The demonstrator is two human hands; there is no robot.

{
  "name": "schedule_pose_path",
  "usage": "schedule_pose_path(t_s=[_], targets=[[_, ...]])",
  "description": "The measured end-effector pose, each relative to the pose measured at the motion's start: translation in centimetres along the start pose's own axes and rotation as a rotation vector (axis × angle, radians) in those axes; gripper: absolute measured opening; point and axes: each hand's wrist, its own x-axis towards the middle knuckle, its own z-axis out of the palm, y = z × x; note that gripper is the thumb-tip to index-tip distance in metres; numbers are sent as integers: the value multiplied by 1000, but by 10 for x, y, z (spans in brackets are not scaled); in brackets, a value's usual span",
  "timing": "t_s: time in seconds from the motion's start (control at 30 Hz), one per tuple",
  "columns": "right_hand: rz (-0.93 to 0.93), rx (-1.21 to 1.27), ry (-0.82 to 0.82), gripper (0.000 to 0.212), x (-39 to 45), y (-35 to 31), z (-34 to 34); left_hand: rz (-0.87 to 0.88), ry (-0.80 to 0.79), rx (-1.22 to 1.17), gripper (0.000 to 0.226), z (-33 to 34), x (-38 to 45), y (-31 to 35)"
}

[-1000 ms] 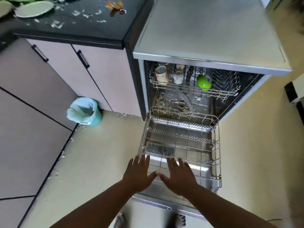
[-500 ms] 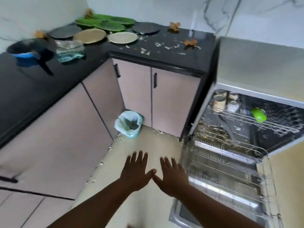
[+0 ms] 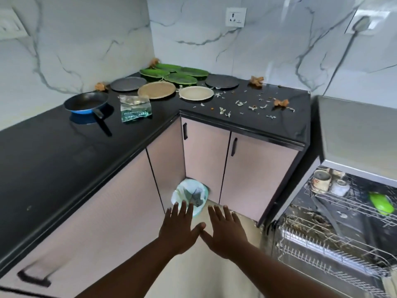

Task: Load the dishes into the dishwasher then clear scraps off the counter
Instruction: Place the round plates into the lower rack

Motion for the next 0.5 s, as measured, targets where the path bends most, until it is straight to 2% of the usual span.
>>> schedule_pose_path(t_s=[0.07, 0.17, 0.3, 0.37, 0.43, 0.5], targets=[[30, -1, 21, 83, 20, 11, -7, 28, 39, 13, 126, -7, 24, 3], [66, 36, 46, 101, 62, 32, -24, 52, 78, 45, 125, -21, 74, 6], [56, 56, 52, 81, 126, 69, -55, 25, 102, 21, 131, -46, 145, 17], [40, 36, 38, 88, 154, 86, -74, 10, 68, -23, 130, -60, 178, 24], [23, 18, 50, 100, 179, 101, -94, -6, 66, -46, 116, -77, 207, 31], [7, 3, 80, 104, 209, 115, -114, -29, 68, -42, 93, -94, 236, 37]])
